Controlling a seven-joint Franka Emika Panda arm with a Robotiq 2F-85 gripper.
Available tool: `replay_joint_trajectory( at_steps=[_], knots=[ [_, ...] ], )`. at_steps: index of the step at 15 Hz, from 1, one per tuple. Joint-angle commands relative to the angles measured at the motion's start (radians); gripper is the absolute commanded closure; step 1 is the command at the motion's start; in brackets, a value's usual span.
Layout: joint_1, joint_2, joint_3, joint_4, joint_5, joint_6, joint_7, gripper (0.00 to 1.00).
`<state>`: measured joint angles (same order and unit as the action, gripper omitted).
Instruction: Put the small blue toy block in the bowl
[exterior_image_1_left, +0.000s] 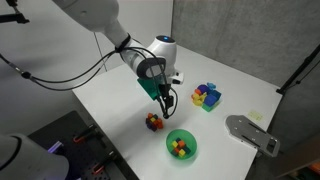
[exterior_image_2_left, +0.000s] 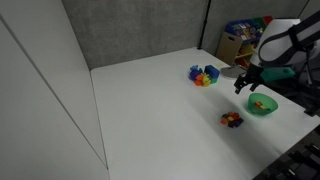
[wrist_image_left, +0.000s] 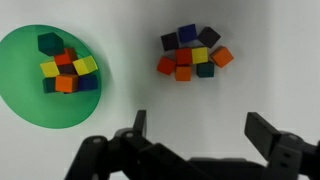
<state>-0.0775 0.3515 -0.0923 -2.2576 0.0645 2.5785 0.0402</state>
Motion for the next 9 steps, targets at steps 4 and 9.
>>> replay_joint_trajectory(
  at_steps=[4,9],
  knots=[
    [-0.029,0.256,0.037,0.217,0.059,0.033,-0.006,0.0],
    [-0.052,0.372,0.054,0.309,0.061,0.04,-0.018,0.0]
  ],
)
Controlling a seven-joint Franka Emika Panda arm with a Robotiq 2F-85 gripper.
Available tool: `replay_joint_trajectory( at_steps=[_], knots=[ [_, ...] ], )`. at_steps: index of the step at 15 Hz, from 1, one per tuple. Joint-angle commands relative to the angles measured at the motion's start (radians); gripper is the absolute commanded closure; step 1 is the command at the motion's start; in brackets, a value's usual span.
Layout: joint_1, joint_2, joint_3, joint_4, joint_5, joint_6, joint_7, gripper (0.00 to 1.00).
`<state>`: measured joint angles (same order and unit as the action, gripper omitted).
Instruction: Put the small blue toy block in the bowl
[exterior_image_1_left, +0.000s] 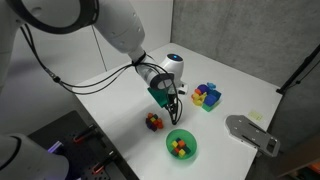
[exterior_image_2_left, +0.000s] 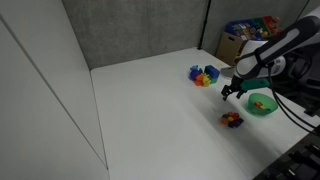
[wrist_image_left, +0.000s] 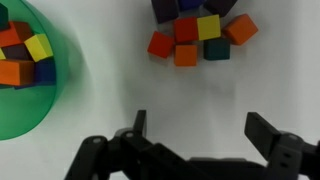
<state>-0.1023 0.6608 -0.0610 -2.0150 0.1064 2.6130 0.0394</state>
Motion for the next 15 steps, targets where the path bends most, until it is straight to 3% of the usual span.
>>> replay_joint_trajectory(
  at_steps=[1,6,15],
  knots=[
    [-0.033,0.077,0.027,0.074,0.02,0.009,-0.02,0.0],
    [-0.05,0.131,0.042,0.082,0.017,0.035,-0.028,0.0],
    [-0.011,0.177,0.033,-0.003,-0.007,0.221,-0.016,0.0]
  ],
)
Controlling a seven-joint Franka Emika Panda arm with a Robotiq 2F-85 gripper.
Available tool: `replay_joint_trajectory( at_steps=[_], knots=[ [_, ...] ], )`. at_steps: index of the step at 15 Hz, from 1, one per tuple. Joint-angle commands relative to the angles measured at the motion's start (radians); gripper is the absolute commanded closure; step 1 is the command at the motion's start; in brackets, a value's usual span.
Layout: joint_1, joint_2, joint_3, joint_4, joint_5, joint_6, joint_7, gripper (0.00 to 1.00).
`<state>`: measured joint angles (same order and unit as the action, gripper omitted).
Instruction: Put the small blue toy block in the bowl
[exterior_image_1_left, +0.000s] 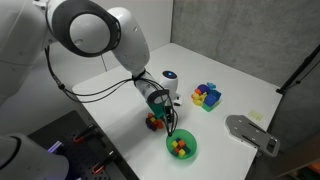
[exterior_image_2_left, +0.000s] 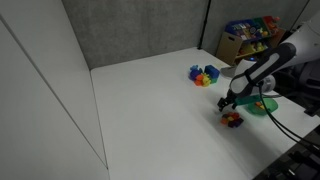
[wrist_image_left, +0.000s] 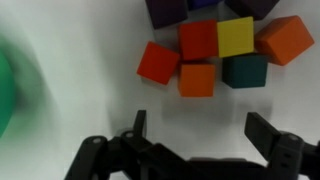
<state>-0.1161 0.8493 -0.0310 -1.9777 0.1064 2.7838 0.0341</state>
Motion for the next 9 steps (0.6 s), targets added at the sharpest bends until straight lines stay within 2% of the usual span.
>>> replay_joint_trajectory(
  at_steps=[1,9],
  knots=[
    [0.006,-0.013,0.003,-0.052,-0.008,0.065,-0.009,0.0],
    [0.032,-0.065,-0.009,-0.171,-0.005,0.129,0.013,0.0]
  ],
)
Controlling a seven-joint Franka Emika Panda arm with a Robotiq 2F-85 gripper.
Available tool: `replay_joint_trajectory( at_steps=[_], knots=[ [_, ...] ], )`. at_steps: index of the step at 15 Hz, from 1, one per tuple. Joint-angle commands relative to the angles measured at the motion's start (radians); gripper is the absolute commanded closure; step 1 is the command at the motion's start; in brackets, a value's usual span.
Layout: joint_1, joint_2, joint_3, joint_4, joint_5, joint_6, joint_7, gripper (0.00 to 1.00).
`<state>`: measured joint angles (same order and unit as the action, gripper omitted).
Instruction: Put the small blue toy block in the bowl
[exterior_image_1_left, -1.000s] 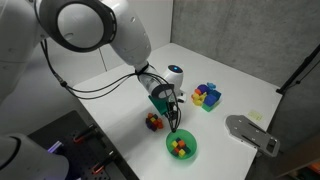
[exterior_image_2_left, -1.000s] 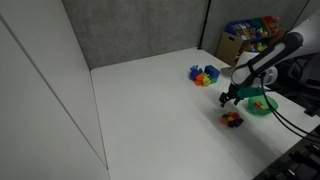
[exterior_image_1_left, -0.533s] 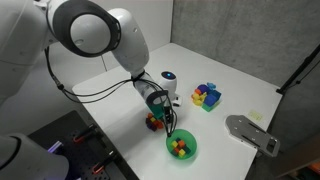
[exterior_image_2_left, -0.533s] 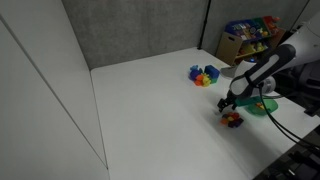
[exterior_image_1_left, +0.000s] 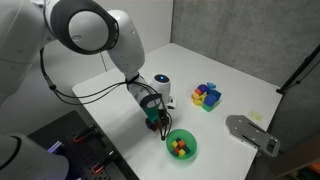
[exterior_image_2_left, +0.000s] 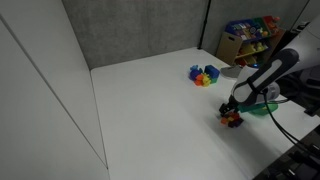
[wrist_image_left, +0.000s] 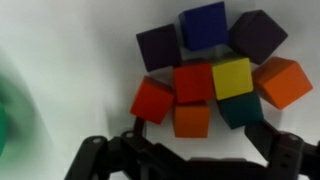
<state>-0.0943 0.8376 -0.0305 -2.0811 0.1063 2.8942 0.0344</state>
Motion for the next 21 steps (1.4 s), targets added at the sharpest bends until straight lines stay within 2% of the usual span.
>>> replay_joint_trajectory(
  at_steps=[1,3,4,5,13,21],
  knots=[
    [0.009,-0.06,-0.008,-0.079,-0.004,0.022,0.012,0.0],
    [0.01,-0.073,-0.01,-0.099,-0.005,0.025,0.014,0.0],
    [0.012,-0.08,-0.011,-0.108,-0.005,0.026,0.014,0.25],
    [0.013,-0.086,-0.012,-0.114,-0.006,0.027,0.014,0.25],
    [0.015,-0.124,-0.023,-0.122,-0.007,0.042,0.012,0.91],
    [-0.021,-0.235,-0.048,-0.132,-0.001,-0.009,0.011,0.91]
  ],
)
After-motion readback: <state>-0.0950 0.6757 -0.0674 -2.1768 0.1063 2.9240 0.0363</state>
